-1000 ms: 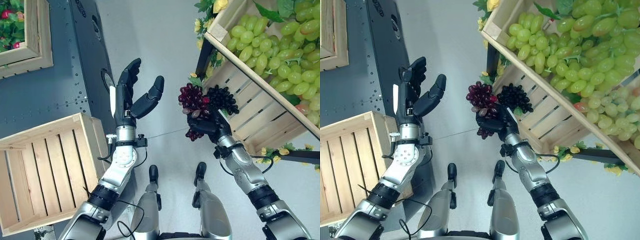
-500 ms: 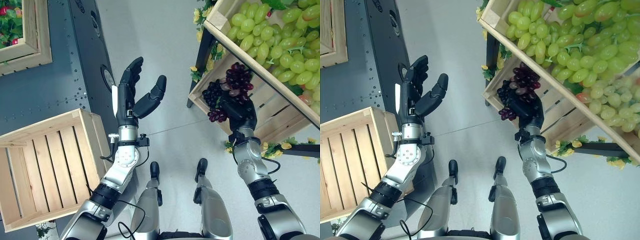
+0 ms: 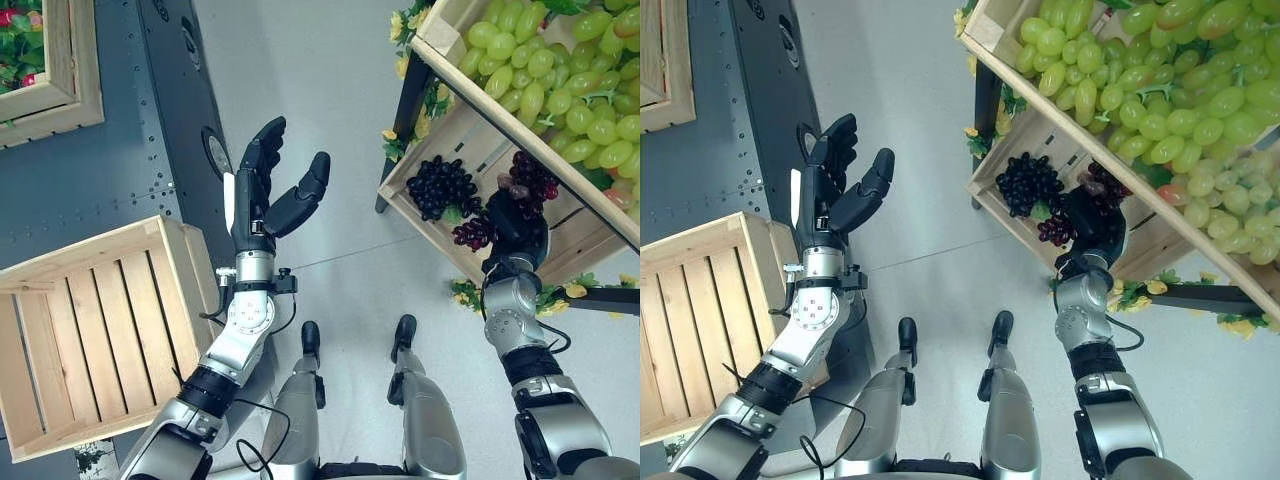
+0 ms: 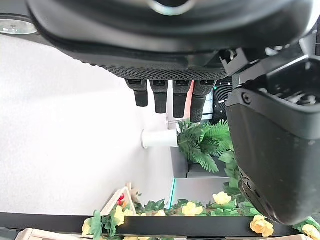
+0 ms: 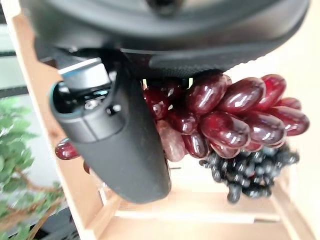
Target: Pick up the fruits from the basket on one side to the basket on the other side
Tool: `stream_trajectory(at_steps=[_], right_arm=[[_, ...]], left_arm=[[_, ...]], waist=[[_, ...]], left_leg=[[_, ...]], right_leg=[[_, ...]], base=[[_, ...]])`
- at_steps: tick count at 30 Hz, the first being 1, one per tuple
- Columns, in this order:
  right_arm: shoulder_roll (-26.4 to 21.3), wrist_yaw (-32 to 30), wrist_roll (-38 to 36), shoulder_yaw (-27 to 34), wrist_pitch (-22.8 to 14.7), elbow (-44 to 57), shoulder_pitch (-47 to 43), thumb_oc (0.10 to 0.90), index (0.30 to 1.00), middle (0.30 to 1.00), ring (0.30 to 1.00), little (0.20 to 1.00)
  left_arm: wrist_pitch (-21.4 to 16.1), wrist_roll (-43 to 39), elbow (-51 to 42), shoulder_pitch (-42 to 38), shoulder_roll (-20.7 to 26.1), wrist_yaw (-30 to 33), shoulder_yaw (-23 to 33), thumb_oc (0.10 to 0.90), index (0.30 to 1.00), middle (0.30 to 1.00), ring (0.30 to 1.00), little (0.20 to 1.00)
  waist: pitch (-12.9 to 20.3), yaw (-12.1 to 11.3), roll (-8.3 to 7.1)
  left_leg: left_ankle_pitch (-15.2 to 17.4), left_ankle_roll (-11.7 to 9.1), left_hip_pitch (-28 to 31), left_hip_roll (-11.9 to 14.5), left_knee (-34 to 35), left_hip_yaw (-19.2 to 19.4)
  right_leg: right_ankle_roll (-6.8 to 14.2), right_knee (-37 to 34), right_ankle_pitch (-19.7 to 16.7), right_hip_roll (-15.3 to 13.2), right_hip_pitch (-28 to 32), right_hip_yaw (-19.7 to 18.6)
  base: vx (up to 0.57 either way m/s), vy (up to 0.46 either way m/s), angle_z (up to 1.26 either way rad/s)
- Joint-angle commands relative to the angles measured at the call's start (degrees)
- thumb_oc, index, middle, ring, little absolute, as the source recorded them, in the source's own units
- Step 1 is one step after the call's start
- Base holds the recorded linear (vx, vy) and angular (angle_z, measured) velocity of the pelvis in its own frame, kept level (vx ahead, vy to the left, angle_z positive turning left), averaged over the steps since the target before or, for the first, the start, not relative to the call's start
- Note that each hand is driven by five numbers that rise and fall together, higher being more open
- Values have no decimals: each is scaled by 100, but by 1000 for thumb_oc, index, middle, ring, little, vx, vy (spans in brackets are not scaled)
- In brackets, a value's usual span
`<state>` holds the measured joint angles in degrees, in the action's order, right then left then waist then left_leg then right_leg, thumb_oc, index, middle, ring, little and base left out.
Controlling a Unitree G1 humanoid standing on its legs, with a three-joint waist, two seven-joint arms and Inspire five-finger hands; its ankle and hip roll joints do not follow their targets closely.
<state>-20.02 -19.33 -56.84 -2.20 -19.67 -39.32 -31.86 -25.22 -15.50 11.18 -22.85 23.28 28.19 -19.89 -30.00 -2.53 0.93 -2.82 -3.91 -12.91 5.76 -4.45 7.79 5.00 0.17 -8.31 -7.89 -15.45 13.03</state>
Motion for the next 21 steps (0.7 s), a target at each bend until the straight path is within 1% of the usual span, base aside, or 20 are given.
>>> stream_trajectory(at_steps=[1,3,6,8,14,21], right_arm=[[-829,-137,169,197,-484,232,-703,800,900,900,900,900],[-950,-236,456,66,-293,83,-757,800,900,900,900,900],[-1019,-329,462,-3,-183,57,-809,800,900,900,900,900],[-1044,-380,596,-32,-94,-13,-818,800,900,900,900,900],[-1072,-521,783,-113,25,-73,-885,800,900,900,900,900],[-1159,-797,1111,-141,204,-57,-874,800,900,900,900,900]], left_arm=[[-735,-107,-489,-686,169,-73,33,800,900,900,900,900],[-746,-118,-497,-676,189,-82,-5,800,900,900,900,900],[-752,-107,-504,-637,191,-115,7,800,900,900,900,900],[-763,-140,-479,-633,192,-179,20,800,900,900,900,900],[-676,-149,-533,-662,169,-193,10,800,900,900,900,900],[-702,-177,-551,-605,189,-264,51,800,900,900,900,900]], waist=[[21,-84,40],[21,-108,37],[21,-119,29],[21,-128,24],[21,-139,23],[21,-160,4]], left_leg=[[255,148,-303,-536,-359,81],[240,152,-329,-543,-361,76],[241,156,-328,-540,-359,82],[240,158,-318,-539,-357,80],[253,175,-331,-546,-392,82],[284,190,-307,-535,-452,87]], right_leg=[[-14,1168,882,186,-36,287],[-13,1173,864,185,-62,306],[-17,1193,871,191,-79,309],[-11,1217,874,188,-85,312],[-5,1284,883,164,-121,326],[1,1385,908,140,-125,354]], base=[[0,0,0],[13,-24,5],[8,-5,3],[0,0,0],[2,0,1],[2,-1,0]])
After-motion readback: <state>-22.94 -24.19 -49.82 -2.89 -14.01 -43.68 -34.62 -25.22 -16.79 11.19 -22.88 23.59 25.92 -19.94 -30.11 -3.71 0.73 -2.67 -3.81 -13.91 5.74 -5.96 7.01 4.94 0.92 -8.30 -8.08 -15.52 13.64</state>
